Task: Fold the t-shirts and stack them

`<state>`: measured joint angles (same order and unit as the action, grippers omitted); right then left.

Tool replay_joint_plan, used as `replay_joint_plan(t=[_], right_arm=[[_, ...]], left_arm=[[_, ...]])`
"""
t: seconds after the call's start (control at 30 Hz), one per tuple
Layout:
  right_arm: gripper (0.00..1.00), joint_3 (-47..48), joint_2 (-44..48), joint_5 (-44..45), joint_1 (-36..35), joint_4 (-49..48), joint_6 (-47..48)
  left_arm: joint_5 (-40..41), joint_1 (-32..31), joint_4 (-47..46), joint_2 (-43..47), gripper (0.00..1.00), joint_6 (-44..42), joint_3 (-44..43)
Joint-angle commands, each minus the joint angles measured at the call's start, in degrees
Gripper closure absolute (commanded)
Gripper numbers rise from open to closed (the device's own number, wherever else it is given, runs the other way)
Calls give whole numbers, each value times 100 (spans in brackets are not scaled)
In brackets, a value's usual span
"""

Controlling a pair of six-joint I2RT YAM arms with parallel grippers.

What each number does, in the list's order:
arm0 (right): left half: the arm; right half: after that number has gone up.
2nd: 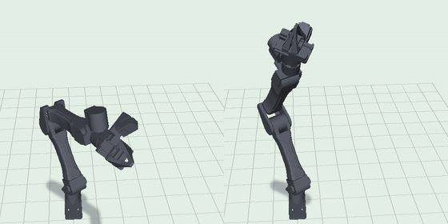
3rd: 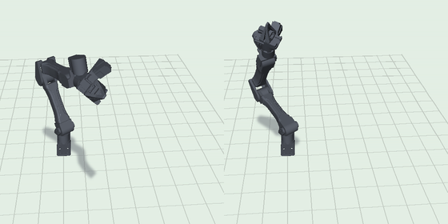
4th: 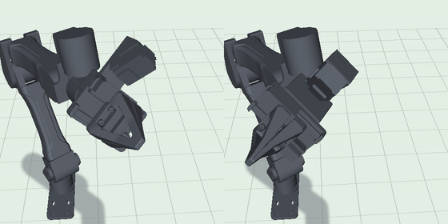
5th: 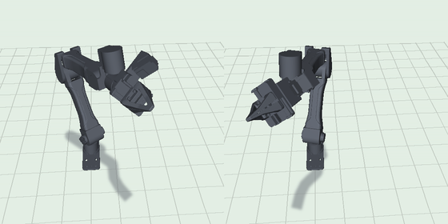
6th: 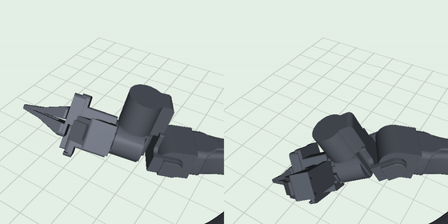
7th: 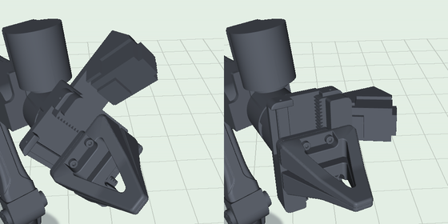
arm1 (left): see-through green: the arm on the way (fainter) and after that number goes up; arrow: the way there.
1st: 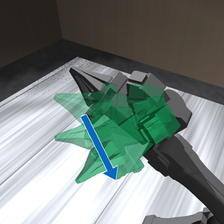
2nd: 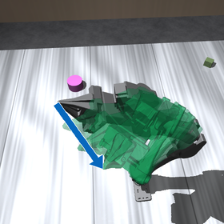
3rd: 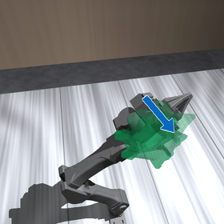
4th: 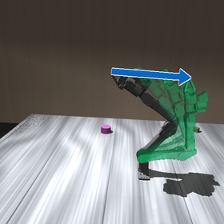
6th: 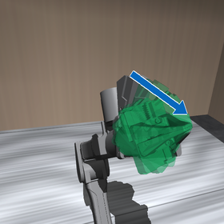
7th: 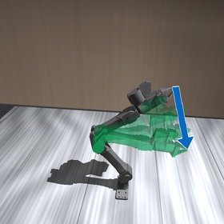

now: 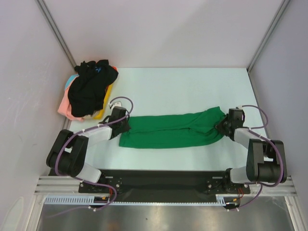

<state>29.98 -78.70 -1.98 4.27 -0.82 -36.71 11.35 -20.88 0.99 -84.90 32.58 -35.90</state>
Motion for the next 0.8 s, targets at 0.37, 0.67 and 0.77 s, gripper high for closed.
replay_joint_plan(t=[0.37,0.67,0.77], right_arm=[[100,2072,-1815,-74,-190,-15,182],[100,5366,-4494,-1330,-751,-15,673],[100,6763,-5382,-1690,-972,351,954]], left_arm=[[-555,-135,428,149,100,574,206],[-1092,-1081,306,895,100,1680,1058],[-1231,-1775,113,993,100,2392,1173]])
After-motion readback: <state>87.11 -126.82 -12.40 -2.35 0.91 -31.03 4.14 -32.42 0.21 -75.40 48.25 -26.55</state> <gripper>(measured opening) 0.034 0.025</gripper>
